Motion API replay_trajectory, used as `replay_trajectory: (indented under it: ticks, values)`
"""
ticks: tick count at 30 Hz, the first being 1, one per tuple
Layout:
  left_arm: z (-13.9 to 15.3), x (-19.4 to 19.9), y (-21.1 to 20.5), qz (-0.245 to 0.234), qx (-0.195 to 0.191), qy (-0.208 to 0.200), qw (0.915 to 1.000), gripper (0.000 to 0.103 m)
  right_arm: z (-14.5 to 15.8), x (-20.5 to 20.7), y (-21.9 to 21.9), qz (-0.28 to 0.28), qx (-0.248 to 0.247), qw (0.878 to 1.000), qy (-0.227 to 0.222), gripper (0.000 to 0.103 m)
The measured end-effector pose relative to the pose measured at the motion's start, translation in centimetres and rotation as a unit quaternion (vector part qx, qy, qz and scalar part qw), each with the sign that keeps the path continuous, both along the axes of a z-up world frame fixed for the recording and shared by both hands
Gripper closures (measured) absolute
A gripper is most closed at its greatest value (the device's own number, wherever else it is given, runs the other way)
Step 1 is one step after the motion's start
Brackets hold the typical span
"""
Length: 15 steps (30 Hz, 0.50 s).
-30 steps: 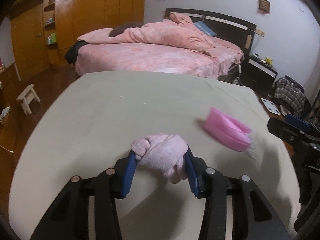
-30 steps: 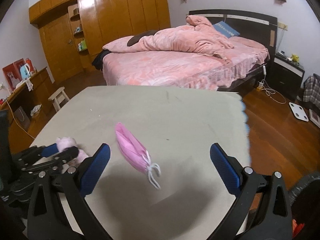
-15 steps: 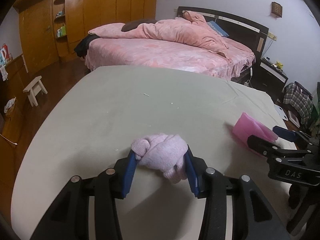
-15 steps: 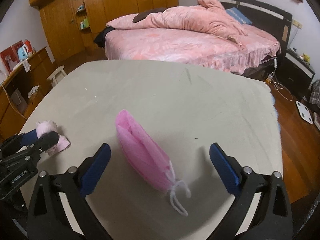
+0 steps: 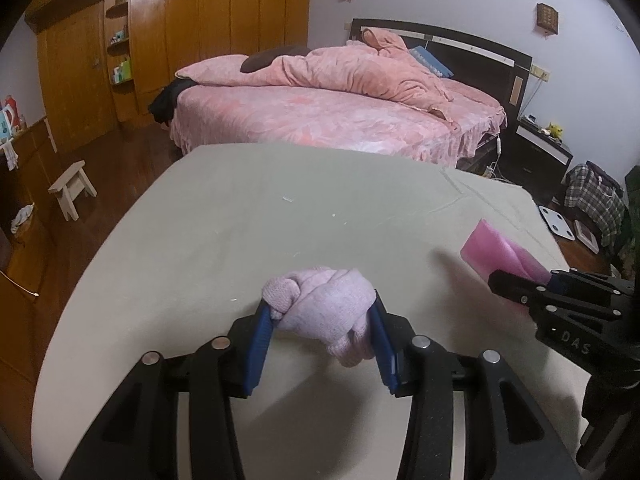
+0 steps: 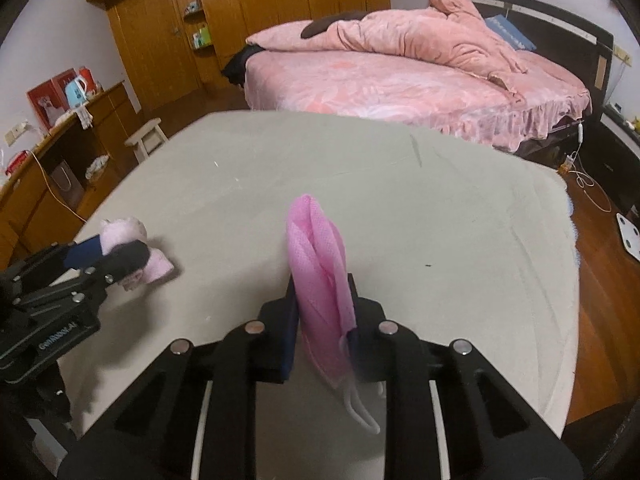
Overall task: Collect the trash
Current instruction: 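Grasp the pink face mask with the right tool while the left tool holds the sock, then carry the pink sock and pink mask over the bin and release both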
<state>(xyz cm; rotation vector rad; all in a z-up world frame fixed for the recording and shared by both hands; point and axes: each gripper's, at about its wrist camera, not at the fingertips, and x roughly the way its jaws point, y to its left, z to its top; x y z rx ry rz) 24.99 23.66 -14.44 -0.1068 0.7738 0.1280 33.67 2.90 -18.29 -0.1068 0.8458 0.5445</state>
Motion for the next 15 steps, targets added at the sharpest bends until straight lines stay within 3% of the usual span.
replay_trajectory:
  ticks: [15]
  values:
    - [5.1, -3.9, -3.7, -0.027, 0.005, -0.036, 0.999, 0.058, 6.6, -5.2, -4.8, -0.021, 0.047, 0.998, -0.043, 0.083]
